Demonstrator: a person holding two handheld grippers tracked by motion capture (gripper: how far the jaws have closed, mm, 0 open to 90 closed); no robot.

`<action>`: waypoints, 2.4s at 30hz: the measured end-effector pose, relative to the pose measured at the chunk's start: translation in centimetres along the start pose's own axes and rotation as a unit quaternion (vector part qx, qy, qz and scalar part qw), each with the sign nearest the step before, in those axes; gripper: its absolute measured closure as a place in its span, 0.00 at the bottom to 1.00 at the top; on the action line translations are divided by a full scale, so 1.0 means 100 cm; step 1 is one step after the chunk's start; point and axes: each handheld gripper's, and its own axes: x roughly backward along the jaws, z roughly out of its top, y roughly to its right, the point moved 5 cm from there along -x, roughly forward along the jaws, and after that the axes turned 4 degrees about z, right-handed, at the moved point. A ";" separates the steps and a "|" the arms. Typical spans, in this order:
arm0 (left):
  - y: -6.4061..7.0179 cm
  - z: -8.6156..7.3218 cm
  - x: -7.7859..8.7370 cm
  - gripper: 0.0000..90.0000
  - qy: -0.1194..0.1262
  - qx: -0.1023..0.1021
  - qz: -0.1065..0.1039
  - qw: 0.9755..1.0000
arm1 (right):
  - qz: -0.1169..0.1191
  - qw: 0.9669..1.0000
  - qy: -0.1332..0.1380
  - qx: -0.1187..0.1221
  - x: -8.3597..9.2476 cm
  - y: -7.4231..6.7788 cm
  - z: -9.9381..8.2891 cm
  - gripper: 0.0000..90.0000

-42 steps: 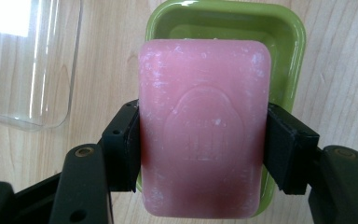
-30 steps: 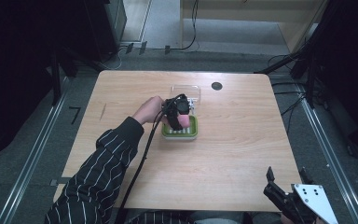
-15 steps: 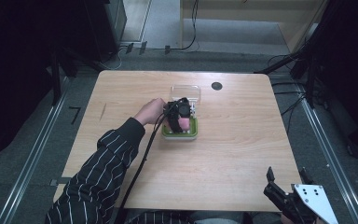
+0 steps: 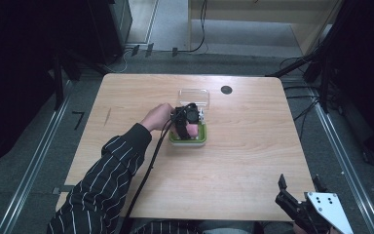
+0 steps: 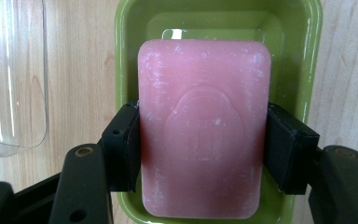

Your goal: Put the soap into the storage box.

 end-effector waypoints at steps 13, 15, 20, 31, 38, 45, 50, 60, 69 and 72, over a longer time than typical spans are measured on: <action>-0.001 0.000 -0.001 0.42 0.002 0.002 0.000 1.000 | 0.000 1.000 0.000 -0.001 0.000 0.000 0.000 0.14; -0.001 0.000 -0.001 0.42 0.004 0.002 -0.002 1.000 | 0.000 1.000 0.000 0.000 0.000 0.000 0.000 0.14; 0.000 0.000 -0.003 0.42 0.006 0.005 -0.006 1.000 | 0.000 1.000 0.000 -0.001 0.000 0.000 0.000 0.14; -0.001 -0.001 -0.004 0.42 0.011 0.009 -0.013 1.000 | 0.000 1.000 0.000 -0.001 0.000 0.000 0.000 0.14; -0.001 -0.001 -0.002 0.41 0.013 0.012 -0.013 1.000 | 0.000 1.000 0.000 -0.001 0.000 0.000 0.000 0.14; -0.005 -0.002 0.007 0.40 0.029 0.029 -0.018 0.999 | 0.001 1.000 0.001 0.000 -0.001 0.000 0.000 0.14; -0.006 -0.002 0.013 0.33 0.029 0.042 -0.028 0.998 | 0.002 1.000 -0.001 0.000 -0.002 0.000 0.000 0.14; -0.004 -0.012 0.020 0.14 -0.008 0.079 -0.011 0.997 | 0.008 1.000 -0.001 0.001 -0.006 -0.003 0.002 0.14; 0.000 -0.021 0.032 0.06 -0.023 0.119 -0.010 0.993 | 0.013 1.000 0.004 0.003 -0.005 -0.006 0.003 0.14; 0.004 -0.024 0.034 0.06 -0.036 0.126 -0.004 0.991 | 0.012 1.000 0.005 0.002 -0.005 -0.005 0.003 0.14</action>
